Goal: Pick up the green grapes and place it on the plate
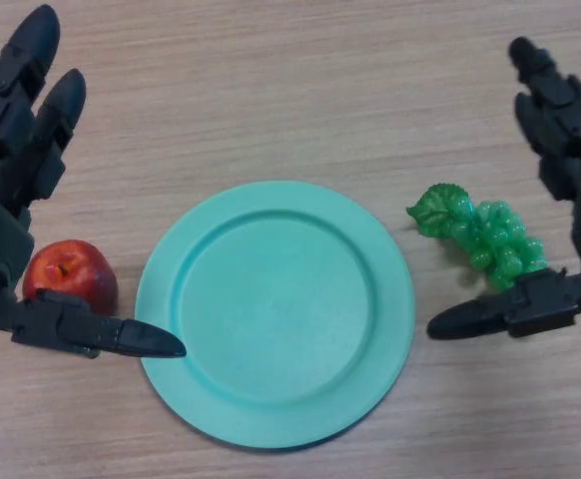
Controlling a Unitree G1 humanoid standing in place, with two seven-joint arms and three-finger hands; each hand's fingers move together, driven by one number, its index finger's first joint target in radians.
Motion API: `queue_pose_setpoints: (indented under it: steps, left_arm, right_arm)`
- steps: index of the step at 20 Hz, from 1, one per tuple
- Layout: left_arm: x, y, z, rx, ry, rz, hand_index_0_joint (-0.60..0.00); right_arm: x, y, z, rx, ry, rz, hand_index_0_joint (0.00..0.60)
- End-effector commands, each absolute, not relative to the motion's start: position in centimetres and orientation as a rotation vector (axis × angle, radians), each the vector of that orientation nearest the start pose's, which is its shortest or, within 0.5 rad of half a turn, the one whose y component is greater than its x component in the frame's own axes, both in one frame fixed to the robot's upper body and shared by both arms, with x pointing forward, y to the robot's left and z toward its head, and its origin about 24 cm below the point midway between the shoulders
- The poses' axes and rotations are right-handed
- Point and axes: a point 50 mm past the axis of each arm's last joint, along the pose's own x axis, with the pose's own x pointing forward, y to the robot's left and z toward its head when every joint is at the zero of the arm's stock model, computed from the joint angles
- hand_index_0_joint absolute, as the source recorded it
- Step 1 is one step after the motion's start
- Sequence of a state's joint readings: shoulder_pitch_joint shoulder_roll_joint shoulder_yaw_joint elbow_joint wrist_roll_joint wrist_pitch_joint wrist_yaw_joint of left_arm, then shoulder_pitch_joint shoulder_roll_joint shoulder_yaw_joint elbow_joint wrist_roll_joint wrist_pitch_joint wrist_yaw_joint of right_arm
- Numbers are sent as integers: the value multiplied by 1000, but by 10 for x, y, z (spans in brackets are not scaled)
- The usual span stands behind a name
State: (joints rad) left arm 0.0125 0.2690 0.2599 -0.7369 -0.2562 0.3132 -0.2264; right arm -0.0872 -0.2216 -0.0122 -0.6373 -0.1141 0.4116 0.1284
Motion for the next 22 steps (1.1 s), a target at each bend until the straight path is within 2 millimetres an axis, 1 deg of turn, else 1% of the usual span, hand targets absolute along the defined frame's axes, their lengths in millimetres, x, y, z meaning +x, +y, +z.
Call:
queue_pose_setpoints:
  steps: [1,5,9,13,14,17,18,22]
  left_arm:
    - [192,207,219,213,-638,-93,0]
    - [193,208,219,213,-628,-108,0]
    - [193,210,215,208,-629,-112,0]
    - [191,211,212,213,-632,-111,0]
    - [190,212,212,216,-633,-110,0]
    - [189,214,212,219,-642,-98,0]
    - [188,215,212,218,-641,-94,0]
    - [187,217,212,218,-641,-79,0]
  right_arm:
    - [230,-164,201,-340,-515,84,0]
    - [232,-164,200,-342,-515,77,0]
    - [236,-161,194,-359,-503,75,0]
    - [255,-163,172,-417,-508,75,0]
    - [263,-167,164,-438,-511,60,0]
    - [279,-179,150,-482,-494,22,0]
    - [285,-184,143,-510,-467,1,0]
    - [302,-193,119,-640,-356,-39,0]
